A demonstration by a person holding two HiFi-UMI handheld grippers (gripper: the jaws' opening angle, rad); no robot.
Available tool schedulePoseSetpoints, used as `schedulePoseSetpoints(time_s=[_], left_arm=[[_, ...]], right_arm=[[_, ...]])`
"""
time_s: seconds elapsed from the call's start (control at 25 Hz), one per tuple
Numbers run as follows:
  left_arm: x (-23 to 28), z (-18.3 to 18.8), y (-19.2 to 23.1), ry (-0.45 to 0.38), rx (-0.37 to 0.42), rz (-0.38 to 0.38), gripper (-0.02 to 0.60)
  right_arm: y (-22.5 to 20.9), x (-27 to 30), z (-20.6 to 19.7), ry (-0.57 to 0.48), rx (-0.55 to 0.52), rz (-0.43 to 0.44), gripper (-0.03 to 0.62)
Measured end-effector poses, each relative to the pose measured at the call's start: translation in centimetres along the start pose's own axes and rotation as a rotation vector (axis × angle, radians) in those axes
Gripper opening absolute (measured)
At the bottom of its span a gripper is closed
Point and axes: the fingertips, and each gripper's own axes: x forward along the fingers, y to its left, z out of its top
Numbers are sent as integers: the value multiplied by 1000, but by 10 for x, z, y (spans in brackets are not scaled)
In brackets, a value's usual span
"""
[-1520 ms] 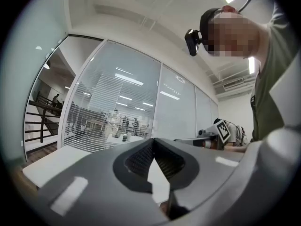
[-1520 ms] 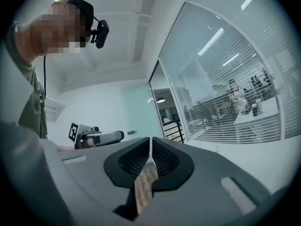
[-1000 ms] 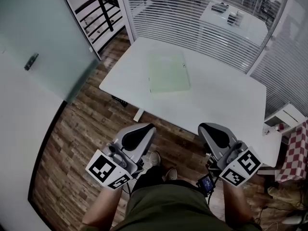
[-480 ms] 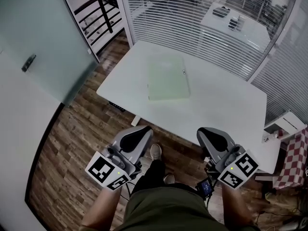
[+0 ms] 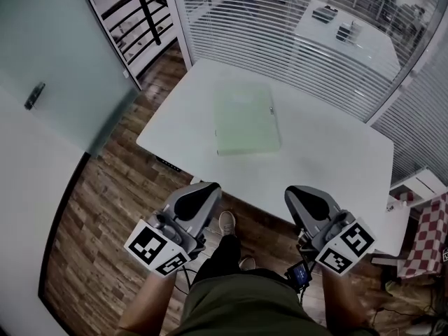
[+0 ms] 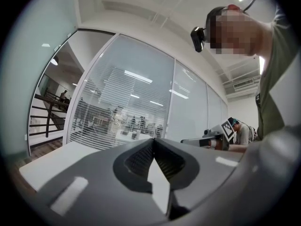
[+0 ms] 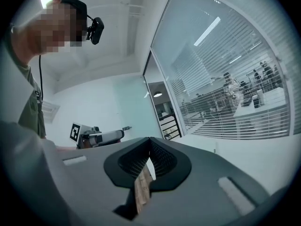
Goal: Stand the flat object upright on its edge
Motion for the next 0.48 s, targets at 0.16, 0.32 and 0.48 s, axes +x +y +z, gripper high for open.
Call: schedulePoseSetpoints(time_s=[0.16,0.32,0.48], left_arm=[[14,-4,22,11,-12,-4,0],[28,-8,45,20,-26,-10,0],[44,-12,70,33,-40,-20,0]], right_arm=[[-16,19,-1,10,9,-11,11],[-33,38,-1,19,19,-29,11],[-51,60,-2,28,33,-48,11]])
